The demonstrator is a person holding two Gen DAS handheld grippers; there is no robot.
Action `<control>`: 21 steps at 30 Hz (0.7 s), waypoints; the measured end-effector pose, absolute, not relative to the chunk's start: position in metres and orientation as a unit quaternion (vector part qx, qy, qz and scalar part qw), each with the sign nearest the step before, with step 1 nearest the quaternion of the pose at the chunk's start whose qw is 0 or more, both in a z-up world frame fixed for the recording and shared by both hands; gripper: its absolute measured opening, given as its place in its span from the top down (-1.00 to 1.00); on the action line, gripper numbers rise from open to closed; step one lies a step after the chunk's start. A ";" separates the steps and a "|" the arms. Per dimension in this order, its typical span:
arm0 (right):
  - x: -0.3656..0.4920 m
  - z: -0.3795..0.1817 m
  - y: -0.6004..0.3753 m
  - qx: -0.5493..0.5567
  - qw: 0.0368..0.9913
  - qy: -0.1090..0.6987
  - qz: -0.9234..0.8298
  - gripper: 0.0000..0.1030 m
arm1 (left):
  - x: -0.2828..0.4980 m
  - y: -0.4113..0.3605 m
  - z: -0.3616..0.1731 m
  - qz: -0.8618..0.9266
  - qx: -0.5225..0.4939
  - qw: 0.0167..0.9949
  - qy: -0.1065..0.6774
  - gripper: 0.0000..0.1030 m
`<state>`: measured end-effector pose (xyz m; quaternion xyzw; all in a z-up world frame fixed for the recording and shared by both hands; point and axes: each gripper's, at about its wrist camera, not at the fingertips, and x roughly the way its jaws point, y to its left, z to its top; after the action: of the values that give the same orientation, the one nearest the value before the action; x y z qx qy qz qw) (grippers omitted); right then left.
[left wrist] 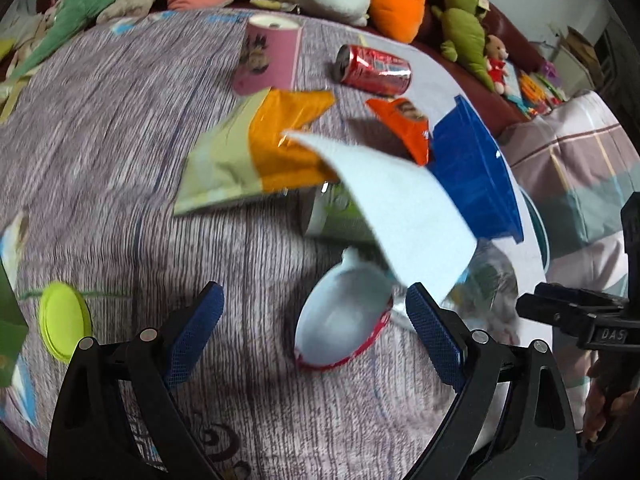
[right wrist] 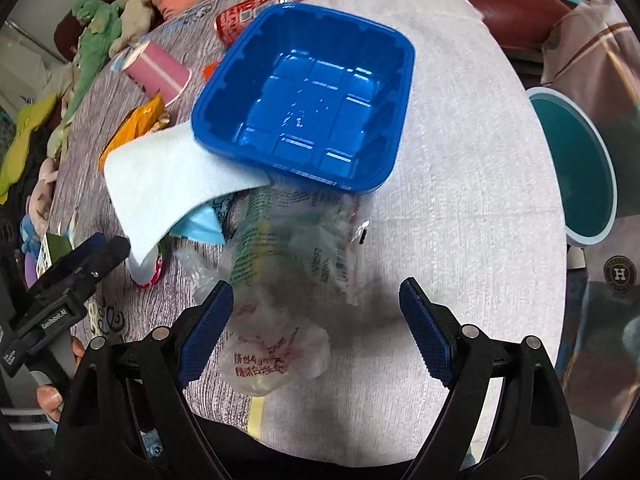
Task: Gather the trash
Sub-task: 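Grasp the clear plastic bag with left tool while right tool returns to the table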
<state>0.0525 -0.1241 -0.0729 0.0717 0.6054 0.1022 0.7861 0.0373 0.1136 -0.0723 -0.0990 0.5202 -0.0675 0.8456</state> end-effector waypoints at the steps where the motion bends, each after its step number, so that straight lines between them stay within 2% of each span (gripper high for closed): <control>1: 0.051 -0.073 -0.124 0.067 0.786 0.606 0.101 -0.58 | 0.034 0.113 -0.073 -0.070 -0.097 0.845 0.522 -0.80; 11: 0.042 -0.064 -0.167 0.109 0.802 0.584 0.064 -0.58 | 0.009 0.032 -0.073 -0.179 -0.080 0.819 0.539 -0.80; 21: 0.029 -0.060 -0.217 0.146 0.809 0.567 0.047 -0.58 | 0.018 -0.026 -0.103 -0.179 -0.057 0.798 0.572 -0.80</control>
<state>0.0294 -0.2172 -0.0604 0.1463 0.5672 0.0468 0.8091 0.0178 -0.0257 -0.1027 -0.0572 0.5720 -0.1790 0.7984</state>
